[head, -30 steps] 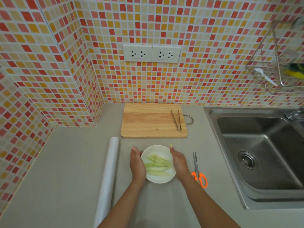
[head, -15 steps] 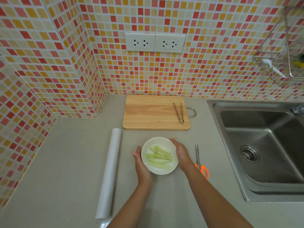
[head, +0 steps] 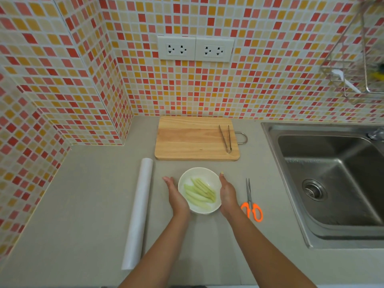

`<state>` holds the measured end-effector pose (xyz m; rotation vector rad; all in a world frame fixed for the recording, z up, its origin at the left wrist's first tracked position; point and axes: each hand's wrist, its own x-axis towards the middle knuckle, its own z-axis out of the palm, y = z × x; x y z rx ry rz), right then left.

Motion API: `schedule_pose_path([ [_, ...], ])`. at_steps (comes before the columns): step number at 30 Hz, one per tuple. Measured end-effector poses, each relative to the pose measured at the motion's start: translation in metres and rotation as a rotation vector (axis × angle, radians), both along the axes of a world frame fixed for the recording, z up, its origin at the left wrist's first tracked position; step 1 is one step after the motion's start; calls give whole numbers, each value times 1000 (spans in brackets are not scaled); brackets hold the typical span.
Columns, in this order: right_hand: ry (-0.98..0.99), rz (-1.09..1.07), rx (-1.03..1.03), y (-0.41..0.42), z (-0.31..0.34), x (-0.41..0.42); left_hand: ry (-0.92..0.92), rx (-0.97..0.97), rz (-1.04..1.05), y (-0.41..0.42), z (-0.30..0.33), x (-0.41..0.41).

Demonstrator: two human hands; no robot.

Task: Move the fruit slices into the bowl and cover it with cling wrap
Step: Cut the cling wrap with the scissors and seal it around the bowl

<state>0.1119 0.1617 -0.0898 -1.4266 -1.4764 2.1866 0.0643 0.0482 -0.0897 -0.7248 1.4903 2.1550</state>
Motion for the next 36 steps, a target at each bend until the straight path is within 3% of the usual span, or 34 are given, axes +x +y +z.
schedule_pose_path([
  [7,38,-29,-3,-3,4,-5,83,-138,3,-2,-2,-6],
  [15,97,-11,56,2,5,-12,267,-340,-149,-9,-3,-24],
  [19,163,-63,75,-1,3,-10,260,-281,103,-14,10,-11],
  [23,136,-143,55,-7,5,-7,272,-225,24,-5,11,16],
  [27,75,-135,241,5,7,-10,305,-265,-56,-5,10,-9],
  [31,218,34,76,23,17,-22,347,-234,61,-7,13,-3],
  [34,216,196,-13,20,16,-23,296,-164,42,-2,4,11],
  [36,203,189,-40,16,6,-18,253,-112,28,-1,1,7],
])
